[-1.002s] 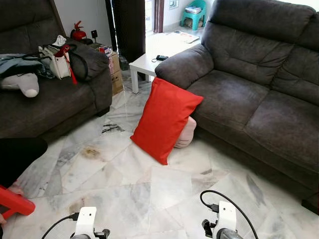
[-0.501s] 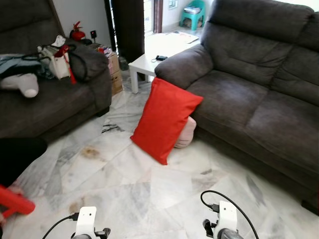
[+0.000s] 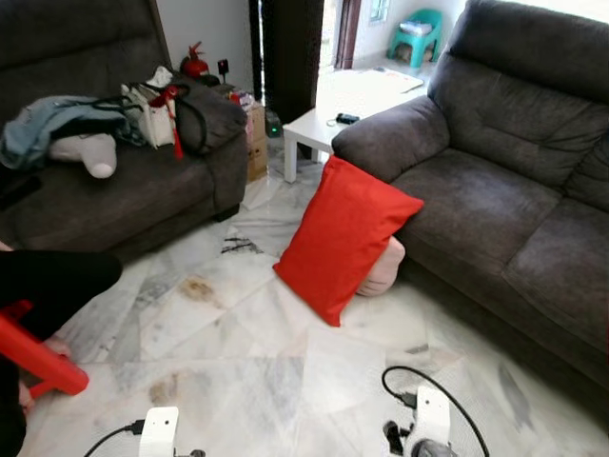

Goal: Move the pillow to the sofa from floor

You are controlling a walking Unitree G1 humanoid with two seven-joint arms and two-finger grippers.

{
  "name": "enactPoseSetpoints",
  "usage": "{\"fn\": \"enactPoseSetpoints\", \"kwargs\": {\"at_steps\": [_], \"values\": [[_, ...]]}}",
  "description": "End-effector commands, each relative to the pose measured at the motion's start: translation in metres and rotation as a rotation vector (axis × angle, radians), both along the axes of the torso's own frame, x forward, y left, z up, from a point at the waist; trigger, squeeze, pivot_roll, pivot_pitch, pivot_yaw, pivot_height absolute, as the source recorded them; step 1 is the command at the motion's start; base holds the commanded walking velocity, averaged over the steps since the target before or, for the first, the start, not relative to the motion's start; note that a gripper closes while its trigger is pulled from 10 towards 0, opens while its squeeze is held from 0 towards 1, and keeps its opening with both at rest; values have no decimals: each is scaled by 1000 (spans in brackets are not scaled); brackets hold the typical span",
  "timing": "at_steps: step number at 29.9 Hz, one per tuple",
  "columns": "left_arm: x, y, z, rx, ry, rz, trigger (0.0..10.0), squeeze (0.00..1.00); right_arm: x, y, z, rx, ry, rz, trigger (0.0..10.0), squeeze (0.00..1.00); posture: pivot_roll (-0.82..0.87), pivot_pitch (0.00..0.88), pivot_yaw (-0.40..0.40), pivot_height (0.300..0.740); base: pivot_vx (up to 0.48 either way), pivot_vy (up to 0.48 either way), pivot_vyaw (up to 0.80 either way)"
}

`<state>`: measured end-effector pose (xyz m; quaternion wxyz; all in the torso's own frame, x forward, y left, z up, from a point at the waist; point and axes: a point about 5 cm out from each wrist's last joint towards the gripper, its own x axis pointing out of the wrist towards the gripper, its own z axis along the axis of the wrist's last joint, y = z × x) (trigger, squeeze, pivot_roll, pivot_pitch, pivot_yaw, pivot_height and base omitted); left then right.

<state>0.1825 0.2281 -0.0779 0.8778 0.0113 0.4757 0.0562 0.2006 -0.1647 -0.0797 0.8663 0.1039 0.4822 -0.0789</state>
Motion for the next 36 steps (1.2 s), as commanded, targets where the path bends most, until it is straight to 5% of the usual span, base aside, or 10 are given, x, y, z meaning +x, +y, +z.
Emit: {"fn": "enactPoseSetpoints", "kwargs": {"at_steps": [1, 36], "values": [[2, -6, 0, -16, -7, -7, 10000, 0, -6, -9, -2, -12, 11, -25, 10000, 0, 1, 0, -18, 740, 262, 0, 0], [8, -7, 2, -27, -15, -4, 10000, 0, 0, -9, 1, -24, 0, 9, 10000, 0, 3, 0, -16, 740, 263, 0, 0]]}}
